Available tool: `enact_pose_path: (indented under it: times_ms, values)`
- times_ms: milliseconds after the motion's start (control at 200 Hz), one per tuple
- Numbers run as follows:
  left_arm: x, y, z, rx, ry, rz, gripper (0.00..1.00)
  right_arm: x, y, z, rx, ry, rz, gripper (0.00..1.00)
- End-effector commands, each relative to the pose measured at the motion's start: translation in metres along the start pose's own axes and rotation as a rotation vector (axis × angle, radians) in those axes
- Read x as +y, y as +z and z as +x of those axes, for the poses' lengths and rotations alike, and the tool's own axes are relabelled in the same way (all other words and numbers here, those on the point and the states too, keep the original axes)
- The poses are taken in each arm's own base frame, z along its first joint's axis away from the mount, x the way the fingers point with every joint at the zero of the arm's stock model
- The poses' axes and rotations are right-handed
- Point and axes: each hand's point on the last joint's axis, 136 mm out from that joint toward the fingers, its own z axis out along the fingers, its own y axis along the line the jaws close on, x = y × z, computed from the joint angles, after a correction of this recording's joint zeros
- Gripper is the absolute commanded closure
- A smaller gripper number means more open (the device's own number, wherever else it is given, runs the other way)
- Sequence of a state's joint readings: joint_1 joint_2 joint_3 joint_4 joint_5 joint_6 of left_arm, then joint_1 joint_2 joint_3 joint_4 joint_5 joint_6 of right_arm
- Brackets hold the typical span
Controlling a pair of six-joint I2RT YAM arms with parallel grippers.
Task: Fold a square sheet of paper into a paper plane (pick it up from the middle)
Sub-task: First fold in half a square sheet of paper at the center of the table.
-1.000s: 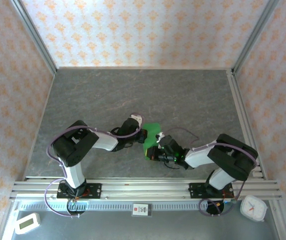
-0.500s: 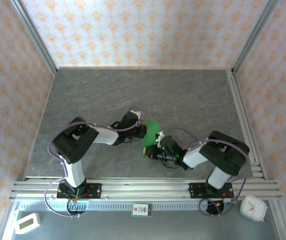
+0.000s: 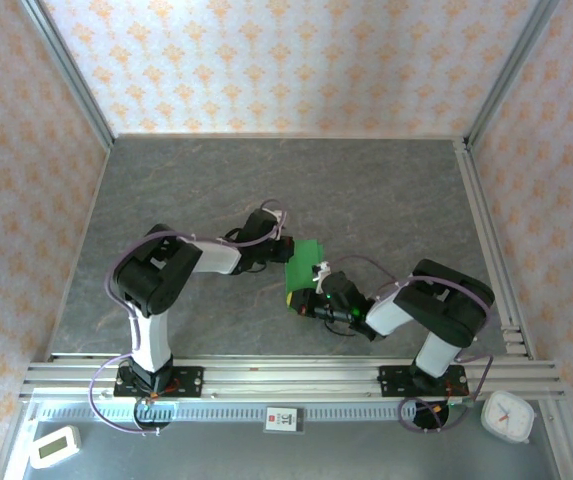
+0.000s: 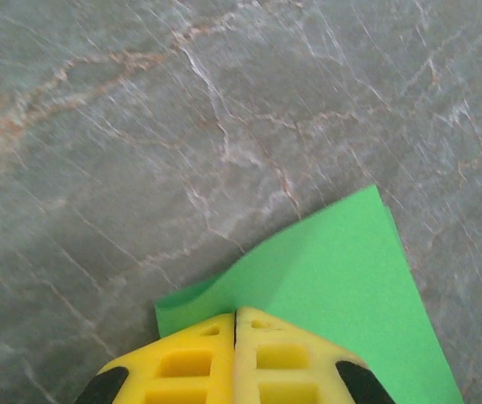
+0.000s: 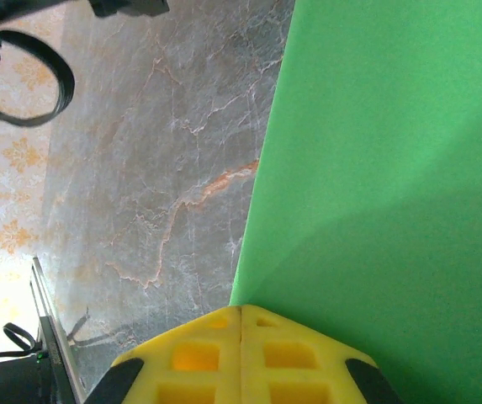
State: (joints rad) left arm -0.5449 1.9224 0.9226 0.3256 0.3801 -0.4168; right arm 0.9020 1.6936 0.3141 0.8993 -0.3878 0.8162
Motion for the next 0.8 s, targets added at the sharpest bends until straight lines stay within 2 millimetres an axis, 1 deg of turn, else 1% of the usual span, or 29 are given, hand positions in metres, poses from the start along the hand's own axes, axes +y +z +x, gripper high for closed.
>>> enact_pose_path:
  times_ms: [0,225,295,355,420,435,445,465,541,626,661,716,796]
  values:
    - [0.069,0.001,-0.027,-0.077,-0.039,-0.216,1.00,-0.107,-0.030,0.080,0.265,0.097,0.381,1.00]
    - [0.087,0.005,-0.050,-0.105,-0.064,-0.246,1.00,-0.108,-0.030,0.082,0.268,0.109,0.373,1.00]
    - [0.090,0.002,-0.060,-0.125,-0.082,-0.243,1.00,-0.107,-0.030,0.082,0.270,0.110,0.370,1.00]
    - [0.083,-0.006,-0.070,-0.150,-0.081,-0.226,1.00,-0.106,-0.029,0.082,0.269,0.108,0.367,1.00]
    - [0.068,-0.021,-0.077,-0.171,-0.084,-0.183,1.00,-0.106,-0.029,0.081,0.267,0.107,0.367,1.00]
    - [0.067,-0.022,-0.074,-0.168,-0.089,-0.178,1.00,-0.106,-0.029,0.081,0.267,0.107,0.366,1.00]
    - [0.060,-0.029,-0.079,-0.185,-0.088,-0.162,1.00,-0.106,-0.029,0.081,0.266,0.107,0.366,1.00]
    - [0.053,-0.036,-0.080,-0.198,-0.090,-0.141,1.00,-0.106,-0.029,0.081,0.266,0.107,0.367,1.00]
    - [0.027,-0.055,-0.072,-0.218,-0.091,-0.066,1.00,-0.105,-0.028,0.081,0.266,0.107,0.366,1.00]
    - [0.000,-0.068,-0.051,-0.196,-0.071,-0.012,1.00,-0.104,-0.027,0.080,0.265,0.107,0.360,1.00]
    - [-0.010,-0.070,-0.040,-0.181,-0.061,0.005,1.00,-0.104,-0.027,0.080,0.265,0.107,0.362,1.00]
    - [-0.020,-0.072,-0.026,-0.164,-0.051,0.028,1.00,-0.103,-0.026,0.080,0.267,0.107,0.356,1.00]
    - [-0.029,-0.071,-0.010,-0.140,-0.044,0.045,1.00,-0.098,-0.025,0.080,0.272,0.107,0.338,1.00]
